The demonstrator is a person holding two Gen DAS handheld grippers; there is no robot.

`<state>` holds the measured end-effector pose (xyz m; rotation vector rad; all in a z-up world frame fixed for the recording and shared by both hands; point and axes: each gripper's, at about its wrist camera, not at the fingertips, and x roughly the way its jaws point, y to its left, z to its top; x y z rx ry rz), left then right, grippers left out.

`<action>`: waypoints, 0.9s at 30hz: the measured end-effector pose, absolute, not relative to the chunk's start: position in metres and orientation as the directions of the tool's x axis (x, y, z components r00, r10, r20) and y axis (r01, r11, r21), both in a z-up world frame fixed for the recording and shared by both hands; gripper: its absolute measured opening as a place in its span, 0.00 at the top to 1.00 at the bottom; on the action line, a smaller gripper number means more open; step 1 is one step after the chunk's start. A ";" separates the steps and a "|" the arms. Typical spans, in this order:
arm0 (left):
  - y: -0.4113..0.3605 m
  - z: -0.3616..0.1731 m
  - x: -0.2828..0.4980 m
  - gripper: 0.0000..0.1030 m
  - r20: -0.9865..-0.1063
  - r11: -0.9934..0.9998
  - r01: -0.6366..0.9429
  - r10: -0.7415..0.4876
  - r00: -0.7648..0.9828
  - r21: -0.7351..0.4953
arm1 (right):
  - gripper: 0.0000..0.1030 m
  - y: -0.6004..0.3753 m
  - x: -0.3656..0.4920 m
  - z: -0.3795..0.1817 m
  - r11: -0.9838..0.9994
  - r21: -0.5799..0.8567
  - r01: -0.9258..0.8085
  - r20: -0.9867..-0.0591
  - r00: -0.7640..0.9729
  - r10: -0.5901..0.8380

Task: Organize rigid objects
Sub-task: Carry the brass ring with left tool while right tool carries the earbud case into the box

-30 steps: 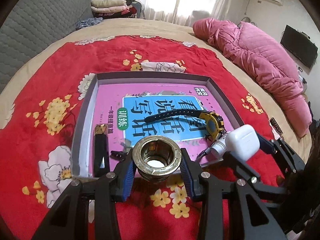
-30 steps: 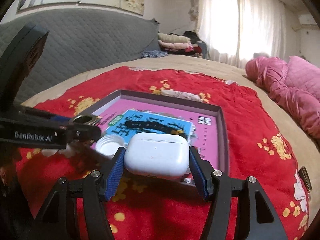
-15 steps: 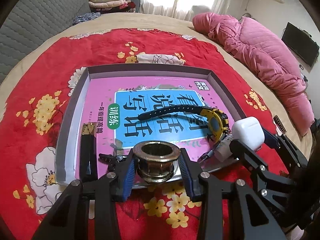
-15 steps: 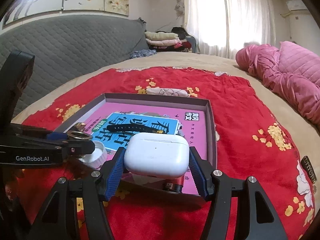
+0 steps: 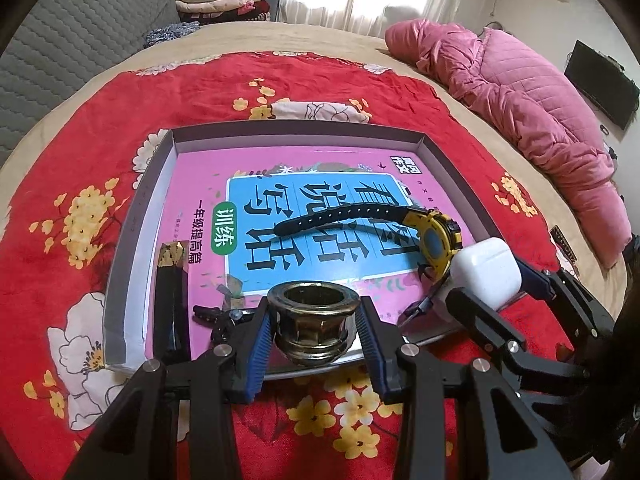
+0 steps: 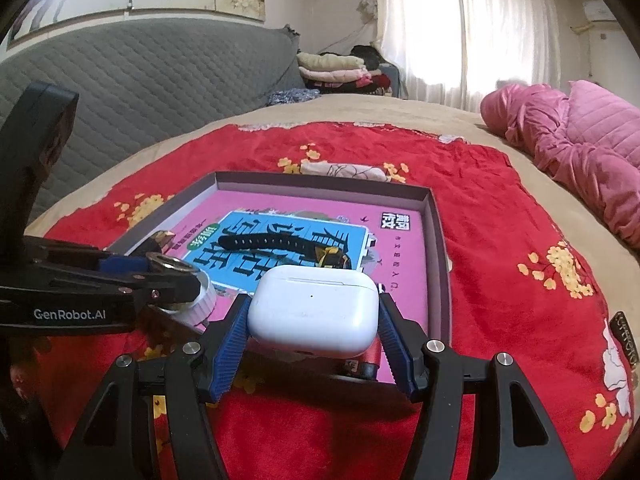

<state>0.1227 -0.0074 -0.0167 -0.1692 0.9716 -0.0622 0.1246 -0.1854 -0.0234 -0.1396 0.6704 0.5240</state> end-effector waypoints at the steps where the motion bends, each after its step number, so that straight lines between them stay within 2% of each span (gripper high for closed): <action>1: -0.007 -0.017 0.123 0.60 -0.816 0.985 -0.023 -0.129 0.563 -0.171 | 0.38 -0.185 0.125 -0.024 0.861 0.041 -0.506 -0.625 0.659 0.417; 15: -0.006 -0.019 0.123 0.60 -0.822 0.987 -0.029 -0.116 0.558 -0.159 | 0.38 -0.178 0.126 -0.030 0.850 0.012 -0.526 -0.640 0.649 0.411; 27: -0.003 -0.020 0.123 0.60 -0.825 0.987 -0.035 -0.114 0.553 -0.160 | 0.38 -0.182 0.132 -0.033 0.851 0.058 -0.523 -0.641 0.633 0.433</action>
